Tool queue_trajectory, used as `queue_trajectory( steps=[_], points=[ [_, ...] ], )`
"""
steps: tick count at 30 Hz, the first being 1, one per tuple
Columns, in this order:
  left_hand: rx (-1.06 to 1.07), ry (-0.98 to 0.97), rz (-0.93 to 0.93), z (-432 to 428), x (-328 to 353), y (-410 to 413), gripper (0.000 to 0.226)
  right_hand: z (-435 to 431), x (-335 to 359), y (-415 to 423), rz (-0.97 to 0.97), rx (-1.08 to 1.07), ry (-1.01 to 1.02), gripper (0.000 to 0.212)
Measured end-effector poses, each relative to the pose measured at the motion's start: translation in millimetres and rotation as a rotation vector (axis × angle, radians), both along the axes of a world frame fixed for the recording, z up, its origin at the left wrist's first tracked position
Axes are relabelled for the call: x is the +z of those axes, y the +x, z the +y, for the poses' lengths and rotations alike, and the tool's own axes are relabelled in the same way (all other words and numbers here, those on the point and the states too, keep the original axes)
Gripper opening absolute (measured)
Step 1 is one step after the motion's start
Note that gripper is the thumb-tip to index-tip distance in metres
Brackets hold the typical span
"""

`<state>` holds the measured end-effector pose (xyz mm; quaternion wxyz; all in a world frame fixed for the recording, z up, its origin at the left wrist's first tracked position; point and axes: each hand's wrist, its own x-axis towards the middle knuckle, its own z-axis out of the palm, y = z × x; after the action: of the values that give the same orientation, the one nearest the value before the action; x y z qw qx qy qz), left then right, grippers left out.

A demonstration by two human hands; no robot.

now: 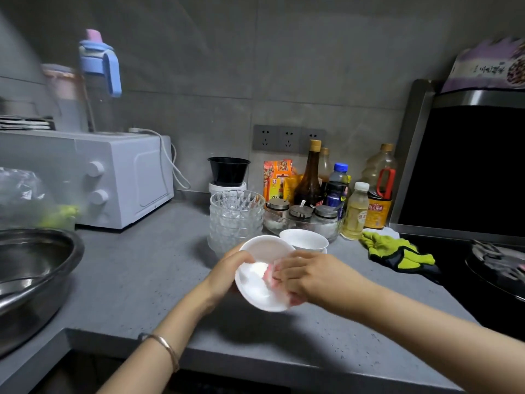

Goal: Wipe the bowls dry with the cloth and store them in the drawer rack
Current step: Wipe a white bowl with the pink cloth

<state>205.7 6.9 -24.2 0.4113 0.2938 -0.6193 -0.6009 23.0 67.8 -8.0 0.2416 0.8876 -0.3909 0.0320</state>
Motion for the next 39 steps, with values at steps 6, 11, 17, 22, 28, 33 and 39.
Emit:
queue_trajectory(
  steps=[6, 11, 17, 22, 28, 33, 39],
  points=[
    [0.014, -0.011, 0.066, -7, -12, -5, 0.05, -7, -1, 5, -0.028, -0.122, -0.013, 0.015],
    [0.121, -0.104, 0.197, 4, -20, -23, 0.037, 4, -17, 40, -0.522, -0.246, -0.084, 0.035],
    [-0.001, -0.092, -0.002, -4, -8, -6, 0.018, -1, 3, -2, -0.005, -0.034, 0.047, 0.011],
    [0.039, -0.008, 0.089, -1, -18, -13, 0.039, 0, 1, 22, -0.1, -0.277, 0.048, 0.022],
    [0.175, -0.132, 0.2, 7, -23, -24, 0.025, 15, -9, 38, -0.506, -0.24, 0.202, 0.029],
    [-0.033, -0.139, 0.006, -4, -7, -8, 0.028, -3, 8, -15, 0.239, -0.042, -0.046, 0.043],
    [-0.259, -0.134, -0.357, -8, 7, -2, 0.055, -3, 28, -20, 0.414, 0.05, -0.108, 0.063]
  ],
)
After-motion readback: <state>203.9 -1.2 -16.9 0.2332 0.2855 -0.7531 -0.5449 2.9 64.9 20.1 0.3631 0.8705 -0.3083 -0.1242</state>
